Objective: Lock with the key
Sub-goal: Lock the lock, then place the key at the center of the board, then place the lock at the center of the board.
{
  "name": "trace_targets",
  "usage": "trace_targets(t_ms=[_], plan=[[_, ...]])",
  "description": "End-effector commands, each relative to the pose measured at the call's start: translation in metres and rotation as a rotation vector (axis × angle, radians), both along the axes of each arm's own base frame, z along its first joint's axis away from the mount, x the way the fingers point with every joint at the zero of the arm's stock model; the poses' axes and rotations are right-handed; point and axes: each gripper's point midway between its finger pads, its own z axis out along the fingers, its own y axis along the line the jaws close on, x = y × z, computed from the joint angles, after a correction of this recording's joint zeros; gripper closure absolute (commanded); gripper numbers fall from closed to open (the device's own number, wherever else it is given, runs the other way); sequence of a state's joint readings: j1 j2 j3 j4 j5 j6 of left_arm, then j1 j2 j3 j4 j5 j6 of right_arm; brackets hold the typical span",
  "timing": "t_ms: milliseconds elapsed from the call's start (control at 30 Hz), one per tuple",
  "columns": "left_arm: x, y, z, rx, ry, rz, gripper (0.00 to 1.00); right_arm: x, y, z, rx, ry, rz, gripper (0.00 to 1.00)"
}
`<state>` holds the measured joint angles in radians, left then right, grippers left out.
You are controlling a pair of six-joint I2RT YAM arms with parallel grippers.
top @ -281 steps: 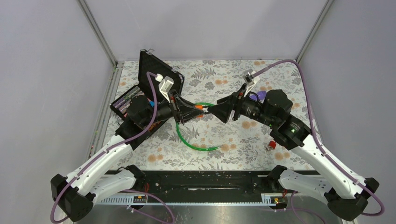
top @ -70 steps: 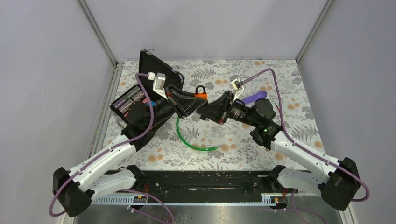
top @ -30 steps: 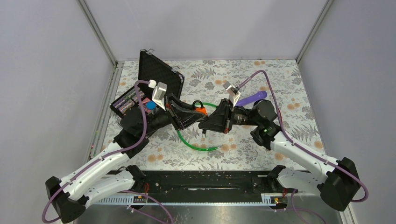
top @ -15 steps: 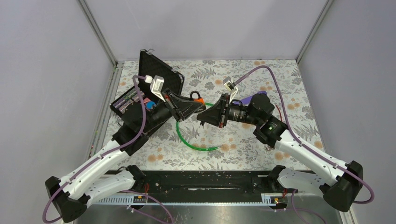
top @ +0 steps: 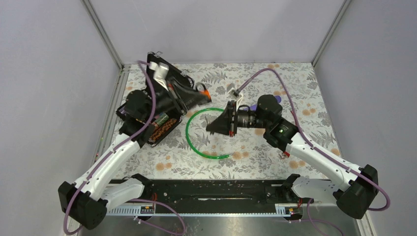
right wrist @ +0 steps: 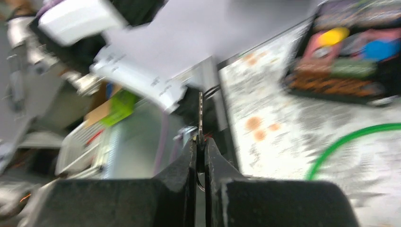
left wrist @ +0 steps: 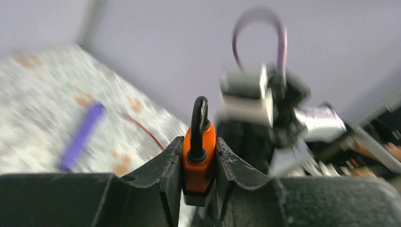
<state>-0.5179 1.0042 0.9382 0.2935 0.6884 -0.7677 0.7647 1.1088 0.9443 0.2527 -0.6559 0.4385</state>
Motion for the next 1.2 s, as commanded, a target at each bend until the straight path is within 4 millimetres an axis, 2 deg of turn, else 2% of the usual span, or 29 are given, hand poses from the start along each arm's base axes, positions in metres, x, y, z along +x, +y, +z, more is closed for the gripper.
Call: trace_targets(t_ms=[0, 167, 300, 400, 533, 667, 867, 933, 1033, 1167], plan=[[0.03, 0.056, 0.11, -0.332, -0.337, 0.256, 1.0, -0.078, -0.001, -0.015, -0.031, 0.217, 0.378, 1.0], [0.035, 0.053, 0.112, -0.343, -0.349, 0.227, 1.0, -0.076, 0.0, 0.004, 0.048, 0.24, 0.365, 1.0], [0.051, 0.049, 0.092, -0.276, -0.322, 0.265, 1.0, -0.04, -0.012, -0.013, -0.037, 0.242, 0.138, 1.0], [0.071, 0.047, 0.062, -0.206, -0.259, 0.321, 1.0, 0.0, -0.03, -0.03, -0.102, 0.259, -0.071, 1.0], [0.1, 0.036, 0.011, -0.088, -0.162, 0.379, 1.0, 0.058, -0.057, -0.061, -0.239, 0.277, -0.357, 1.0], [0.133, 0.008, -0.05, 0.089, -0.071, 0.422, 1.0, 0.112, -0.072, -0.076, -0.305, 0.253, -0.55, 1.0], [0.193, -0.034, -0.125, 0.226, 0.092, 0.424, 1.0, 0.202, -0.093, -0.105, -0.406, 0.261, -0.838, 1.0], [0.215, -0.044, -0.147, 0.268, 0.138, 0.438, 1.0, 0.228, -0.095, -0.117, -0.437, 0.244, -0.905, 1.0], [0.247, -0.055, -0.178, 0.345, 0.194, 0.463, 1.0, 0.263, -0.084, -0.137, -0.458, 0.249, -0.924, 1.0], [0.277, -0.059, -0.212, 0.406, 0.251, 0.513, 1.0, 0.297, -0.075, -0.163, -0.486, 0.283, -0.949, 1.0]])
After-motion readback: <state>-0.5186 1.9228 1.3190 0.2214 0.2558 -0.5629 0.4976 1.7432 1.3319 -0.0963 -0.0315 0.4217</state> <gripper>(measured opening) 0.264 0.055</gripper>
